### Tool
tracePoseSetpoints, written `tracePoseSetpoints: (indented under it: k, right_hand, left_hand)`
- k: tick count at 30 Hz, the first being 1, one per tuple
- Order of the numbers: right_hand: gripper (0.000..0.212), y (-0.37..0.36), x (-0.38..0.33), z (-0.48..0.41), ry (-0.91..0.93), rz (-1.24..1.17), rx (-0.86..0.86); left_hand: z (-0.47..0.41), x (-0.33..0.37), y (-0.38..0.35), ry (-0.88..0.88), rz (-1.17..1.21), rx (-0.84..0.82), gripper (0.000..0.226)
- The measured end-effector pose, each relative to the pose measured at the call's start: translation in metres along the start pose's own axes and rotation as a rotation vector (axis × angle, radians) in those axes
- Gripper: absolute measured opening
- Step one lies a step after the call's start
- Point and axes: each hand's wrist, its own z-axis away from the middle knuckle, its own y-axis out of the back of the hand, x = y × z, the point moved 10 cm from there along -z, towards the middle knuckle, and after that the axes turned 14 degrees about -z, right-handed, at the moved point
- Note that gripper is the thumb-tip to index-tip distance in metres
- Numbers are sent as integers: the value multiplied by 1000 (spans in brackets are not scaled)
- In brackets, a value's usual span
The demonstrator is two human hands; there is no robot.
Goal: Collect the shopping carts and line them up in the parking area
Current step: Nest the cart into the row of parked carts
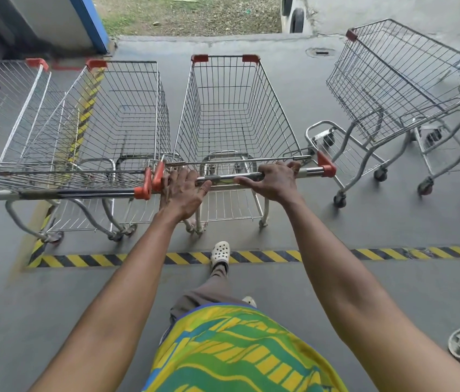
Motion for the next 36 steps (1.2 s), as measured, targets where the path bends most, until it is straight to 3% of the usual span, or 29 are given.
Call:
tracePoseSetpoints:
  k: [3,8,21,36]
  right_hand:
    - [84,-2,-3,-2,-6,0,13]
    - [70,1,-4,-2,15,4,-3]
    - [76,0,-3,-4,30,4,16]
    - [80,2,1,-18,0,16,1]
  left_hand:
    - [-1,-4,5,-4,-4,4,61]
    - [0,-1,1,12,21,-37,66]
    - [1,2,9,-3,-34,-19,65]
    - [-10,0,-1,21,37,-119,73]
